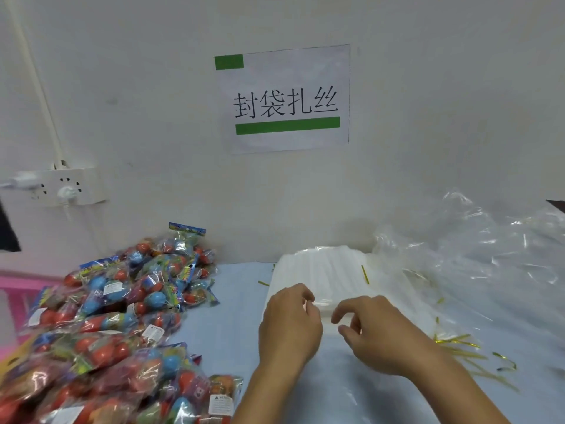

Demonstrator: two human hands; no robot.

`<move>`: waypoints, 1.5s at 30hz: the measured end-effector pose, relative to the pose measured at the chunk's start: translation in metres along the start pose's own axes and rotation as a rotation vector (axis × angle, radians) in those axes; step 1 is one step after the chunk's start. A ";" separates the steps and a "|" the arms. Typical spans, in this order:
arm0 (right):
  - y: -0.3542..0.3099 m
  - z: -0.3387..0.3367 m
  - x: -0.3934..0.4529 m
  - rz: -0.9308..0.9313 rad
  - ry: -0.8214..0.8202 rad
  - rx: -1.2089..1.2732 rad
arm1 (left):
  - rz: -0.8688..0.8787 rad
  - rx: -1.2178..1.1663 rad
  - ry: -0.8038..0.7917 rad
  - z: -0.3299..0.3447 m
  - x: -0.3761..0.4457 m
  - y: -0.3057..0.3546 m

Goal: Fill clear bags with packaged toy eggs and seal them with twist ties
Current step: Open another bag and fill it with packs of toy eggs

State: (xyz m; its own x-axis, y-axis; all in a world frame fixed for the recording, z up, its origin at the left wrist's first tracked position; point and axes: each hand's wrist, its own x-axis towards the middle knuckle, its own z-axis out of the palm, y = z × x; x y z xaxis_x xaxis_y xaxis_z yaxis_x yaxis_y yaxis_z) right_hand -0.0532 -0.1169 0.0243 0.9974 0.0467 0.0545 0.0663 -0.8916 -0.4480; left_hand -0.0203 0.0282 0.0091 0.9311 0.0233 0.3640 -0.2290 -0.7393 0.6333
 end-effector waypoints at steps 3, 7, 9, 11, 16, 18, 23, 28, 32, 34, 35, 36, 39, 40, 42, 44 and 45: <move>0.000 0.006 0.003 -0.038 -0.011 0.020 | 0.036 0.182 -0.053 -0.021 0.013 -0.005; -0.001 0.007 0.004 -0.068 -0.002 0.057 | 0.063 0.701 -0.412 -0.050 0.050 -0.041; -0.002 0.007 0.005 -0.086 -0.002 0.080 | 0.008 0.886 -0.419 -0.062 0.067 -0.069; -0.004 0.007 0.005 -0.106 -0.008 0.098 | -0.027 1.020 -0.377 -0.069 0.076 -0.097; -0.007 0.009 0.003 -0.142 -0.039 0.103 | -0.065 1.203 -0.372 -0.074 0.084 -0.144; -0.009 0.009 0.002 -0.146 -0.044 0.107 | -0.027 1.237 -0.310 -0.075 0.086 -0.143; -0.010 0.009 0.001 -0.160 -0.046 0.128 | 0.148 1.275 -0.198 -0.073 0.093 -0.136; -0.009 0.009 0.001 -0.163 -0.045 0.136 | 0.224 0.909 -0.041 -0.072 0.096 -0.107; -0.010 0.010 0.002 -0.173 -0.046 0.134 | 0.151 0.491 0.154 -0.072 0.094 -0.073; -0.010 0.010 0.002 -0.176 -0.050 0.139 | 0.031 0.292 0.207 -0.067 0.095 -0.059; -0.011 0.010 0.002 -0.177 -0.054 0.142 | -0.054 0.149 0.238 -0.063 0.095 -0.053; -0.011 0.010 0.002 -0.178 -0.054 0.145 | -0.147 -0.017 0.271 -0.059 0.094 -0.046; -0.012 0.010 0.001 -0.187 -0.050 0.146 | -0.402 -0.466 0.346 -0.043 0.087 -0.035; -0.012 0.010 0.000 -0.187 -0.052 0.146 | -0.461 -0.549 0.362 -0.036 0.082 -0.034; -0.013 0.009 0.001 -0.186 -0.059 0.146 | -0.545 -0.585 0.408 -0.021 0.069 -0.034; -0.013 0.009 0.001 -0.188 -0.066 0.141 | -0.583 -0.564 0.432 -0.006 0.056 -0.041; -0.013 0.010 0.001 -0.192 -0.068 0.140 | -0.585 -0.529 0.438 0.001 0.052 -0.047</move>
State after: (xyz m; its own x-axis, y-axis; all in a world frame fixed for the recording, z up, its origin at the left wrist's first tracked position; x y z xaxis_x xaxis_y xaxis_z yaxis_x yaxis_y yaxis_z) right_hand -0.0531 -0.1013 0.0215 0.9655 0.2434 0.0924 0.2529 -0.7926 -0.5548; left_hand 0.0387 0.0639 -0.0023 0.7732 0.6326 0.0443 0.0456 -0.1251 0.9911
